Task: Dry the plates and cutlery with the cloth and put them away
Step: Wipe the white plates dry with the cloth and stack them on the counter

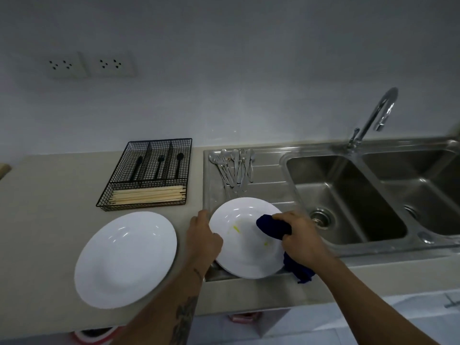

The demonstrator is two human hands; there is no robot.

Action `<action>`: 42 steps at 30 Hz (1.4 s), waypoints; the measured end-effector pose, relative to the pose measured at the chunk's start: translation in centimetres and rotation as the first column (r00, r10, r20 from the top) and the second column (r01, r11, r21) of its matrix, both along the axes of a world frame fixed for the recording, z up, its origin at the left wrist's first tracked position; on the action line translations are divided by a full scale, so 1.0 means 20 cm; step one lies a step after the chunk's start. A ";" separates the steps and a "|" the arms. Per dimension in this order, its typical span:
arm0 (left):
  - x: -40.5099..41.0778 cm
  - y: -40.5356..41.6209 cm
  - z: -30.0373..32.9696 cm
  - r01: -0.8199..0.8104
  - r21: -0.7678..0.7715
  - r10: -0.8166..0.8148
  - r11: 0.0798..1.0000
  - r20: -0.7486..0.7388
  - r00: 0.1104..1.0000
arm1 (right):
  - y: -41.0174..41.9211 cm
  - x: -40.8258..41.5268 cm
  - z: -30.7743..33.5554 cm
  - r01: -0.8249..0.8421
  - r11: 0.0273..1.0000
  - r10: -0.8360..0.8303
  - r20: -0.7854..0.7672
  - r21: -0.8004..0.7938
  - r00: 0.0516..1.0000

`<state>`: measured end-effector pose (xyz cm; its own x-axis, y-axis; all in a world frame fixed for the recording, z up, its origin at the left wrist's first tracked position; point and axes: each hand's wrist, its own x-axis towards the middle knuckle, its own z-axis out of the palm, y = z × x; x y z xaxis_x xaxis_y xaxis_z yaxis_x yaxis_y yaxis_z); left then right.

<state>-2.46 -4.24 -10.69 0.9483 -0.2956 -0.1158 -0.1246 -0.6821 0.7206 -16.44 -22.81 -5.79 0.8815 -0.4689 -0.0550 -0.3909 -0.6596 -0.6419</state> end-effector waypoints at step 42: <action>0.21 -0.01 0.13 -0.128 -0.669 -0.079 0.732 -0.269 0.960 | 0.37 0.29 0.01 0.332 0.943 -0.318 -0.219 0.027 0.922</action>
